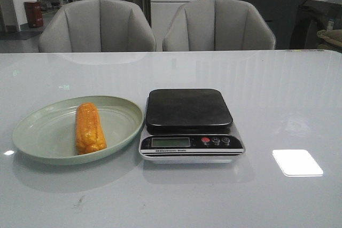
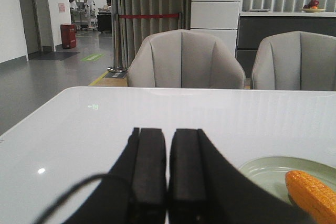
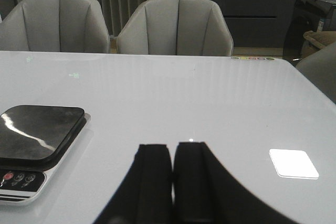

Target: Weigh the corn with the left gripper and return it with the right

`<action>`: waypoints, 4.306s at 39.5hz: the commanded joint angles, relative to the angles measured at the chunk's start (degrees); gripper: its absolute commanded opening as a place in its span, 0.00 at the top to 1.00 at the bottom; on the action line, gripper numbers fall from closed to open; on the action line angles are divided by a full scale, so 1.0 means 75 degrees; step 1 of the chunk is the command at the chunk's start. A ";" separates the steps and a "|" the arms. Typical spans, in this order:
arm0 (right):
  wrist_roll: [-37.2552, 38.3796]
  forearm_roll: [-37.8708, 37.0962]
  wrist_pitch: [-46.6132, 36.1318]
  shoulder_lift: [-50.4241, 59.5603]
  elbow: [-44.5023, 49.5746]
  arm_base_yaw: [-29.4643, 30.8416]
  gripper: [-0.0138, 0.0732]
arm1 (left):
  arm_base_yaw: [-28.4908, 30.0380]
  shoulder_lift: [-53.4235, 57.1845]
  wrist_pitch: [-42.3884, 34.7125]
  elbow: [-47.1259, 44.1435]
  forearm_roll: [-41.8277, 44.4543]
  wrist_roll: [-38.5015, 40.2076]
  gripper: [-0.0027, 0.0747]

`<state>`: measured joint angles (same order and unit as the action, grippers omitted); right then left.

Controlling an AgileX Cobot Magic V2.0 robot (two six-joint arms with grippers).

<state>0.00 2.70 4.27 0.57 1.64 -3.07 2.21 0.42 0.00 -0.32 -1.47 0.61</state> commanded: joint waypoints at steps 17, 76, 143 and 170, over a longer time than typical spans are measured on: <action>0.0000 -0.0079 -0.0643 0.0143 0.0060 0.0031 0.64 | -0.0023 0.0149 -0.1713 -0.0068 -0.0544 0.0037 0.82; 0.0000 -0.0080 -0.0643 0.0143 0.0060 0.0039 0.64 | -0.0933 -0.3710 0.2988 0.3211 -0.1162 0.0037 0.47; 0.0000 -0.0080 -0.0643 0.0143 0.0060 0.0039 0.64 | -0.3581 -1.3988 0.3951 0.8939 -0.1379 0.0888 0.43; 0.0000 -0.0080 -0.0643 0.0143 0.0060 0.0039 0.64 | -0.4467 -1.4077 0.3376 1.0430 -0.2099 0.0888 0.74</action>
<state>0.00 2.70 4.27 0.57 1.64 -3.07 -29.93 -107.17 29.63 75.83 -15.83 6.83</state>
